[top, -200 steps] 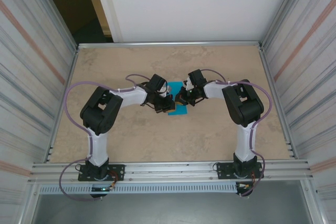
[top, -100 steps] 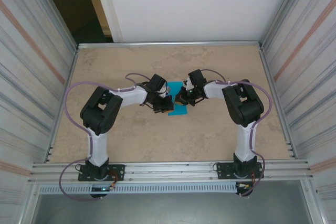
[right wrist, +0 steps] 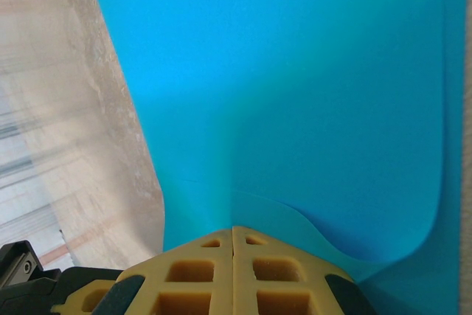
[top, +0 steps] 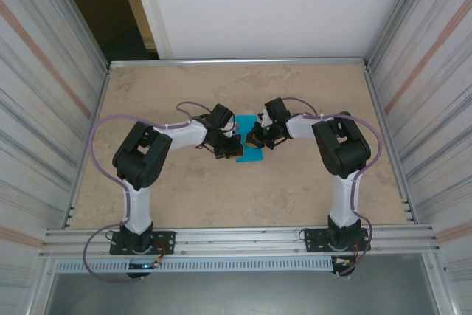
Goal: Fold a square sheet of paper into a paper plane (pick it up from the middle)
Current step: Fold the triangle a second time at the center of the table.
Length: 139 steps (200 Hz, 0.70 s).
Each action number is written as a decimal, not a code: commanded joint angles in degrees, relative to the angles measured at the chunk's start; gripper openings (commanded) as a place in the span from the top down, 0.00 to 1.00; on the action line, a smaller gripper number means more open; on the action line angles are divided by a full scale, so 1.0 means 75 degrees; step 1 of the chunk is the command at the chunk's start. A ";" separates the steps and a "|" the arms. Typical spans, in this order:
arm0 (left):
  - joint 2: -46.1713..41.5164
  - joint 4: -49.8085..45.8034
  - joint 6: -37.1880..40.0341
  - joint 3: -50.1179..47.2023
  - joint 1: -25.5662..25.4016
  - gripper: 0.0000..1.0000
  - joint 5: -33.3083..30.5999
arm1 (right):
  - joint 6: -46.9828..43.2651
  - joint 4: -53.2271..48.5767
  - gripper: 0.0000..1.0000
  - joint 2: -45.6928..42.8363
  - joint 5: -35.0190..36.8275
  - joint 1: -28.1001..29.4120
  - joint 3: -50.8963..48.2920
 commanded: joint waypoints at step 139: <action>0.0169 0.0084 0.0055 -0.0609 0.0127 0.98 -0.0077 | -0.1091 -0.0881 0.94 -0.0866 -0.0188 0.0030 0.0184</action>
